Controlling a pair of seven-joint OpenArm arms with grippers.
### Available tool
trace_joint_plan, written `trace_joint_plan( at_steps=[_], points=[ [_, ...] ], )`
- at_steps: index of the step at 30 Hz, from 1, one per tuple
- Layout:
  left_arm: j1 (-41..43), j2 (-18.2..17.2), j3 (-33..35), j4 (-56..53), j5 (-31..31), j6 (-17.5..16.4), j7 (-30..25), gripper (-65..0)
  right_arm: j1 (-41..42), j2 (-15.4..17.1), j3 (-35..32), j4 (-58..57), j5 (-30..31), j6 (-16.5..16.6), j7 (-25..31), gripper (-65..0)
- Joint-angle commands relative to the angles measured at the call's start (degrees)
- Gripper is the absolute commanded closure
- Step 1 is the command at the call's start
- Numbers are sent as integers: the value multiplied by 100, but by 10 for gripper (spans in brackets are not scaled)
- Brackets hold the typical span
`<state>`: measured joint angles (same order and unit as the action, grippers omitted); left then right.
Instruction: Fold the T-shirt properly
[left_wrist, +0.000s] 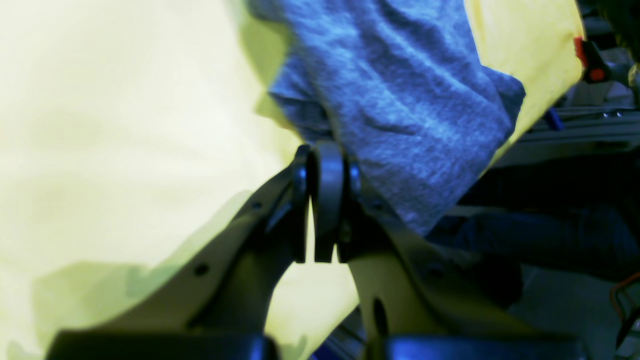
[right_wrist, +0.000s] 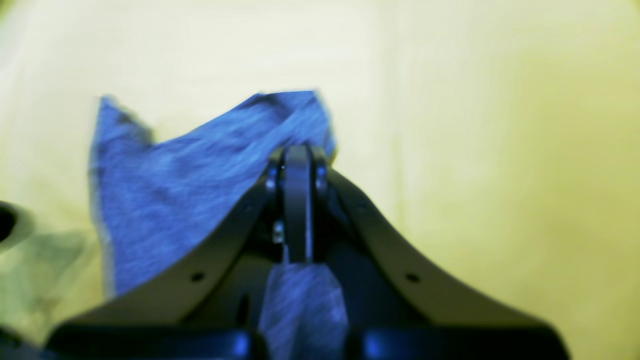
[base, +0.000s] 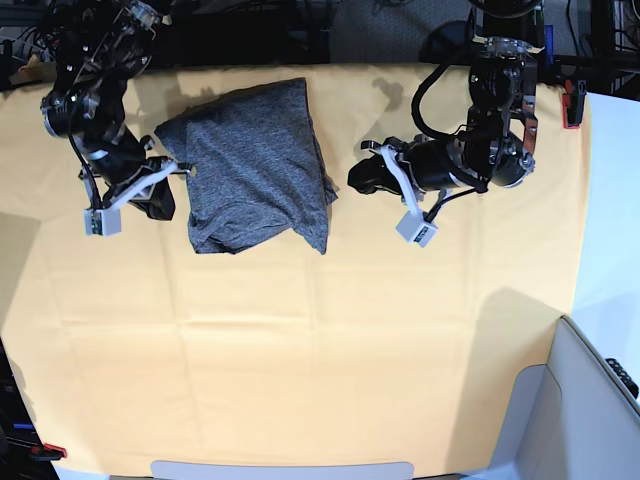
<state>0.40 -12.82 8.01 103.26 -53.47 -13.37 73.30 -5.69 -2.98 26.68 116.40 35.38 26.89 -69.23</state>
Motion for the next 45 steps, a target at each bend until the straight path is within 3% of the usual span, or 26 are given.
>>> trace_joint_plan(
  at_steps=[1,4,7,16,22,26,35,45],
  points=[
    [-106,-68,-14,87,-72,-30,-231,-10,-165,39,27,74,397,58,62,-15],
    [-115,20,-14,87,-72,-39,-486,-10,-516,329,36,57,1109,58,62,-15],
    [-221,293,-5,34,-46,-39,-574,-10,-789,408,18,39,1469,58,62,-15],
    [-792,961,3,-942,-81,-57,-565,-10,-1308,408,-8,-137,1451,58,62,-15],
    [-836,1198,3,-1452,-81,-57,-556,-10,-1369,523,9,-647,1443,58,79,-15],
    [-836,1225,3,-1663,-81,-57,-556,-10,-1343,531,27,-981,1399,58,79,-16],
    [-827,1023,3,-1671,-37,-13,-591,-10,-1264,487,9,-1033,397,58,88,-16],
    [-810,706,-41,-1179,-55,-13,-600,-10,-1211,531,44,-664,300,14,88,-17]
  ],
)
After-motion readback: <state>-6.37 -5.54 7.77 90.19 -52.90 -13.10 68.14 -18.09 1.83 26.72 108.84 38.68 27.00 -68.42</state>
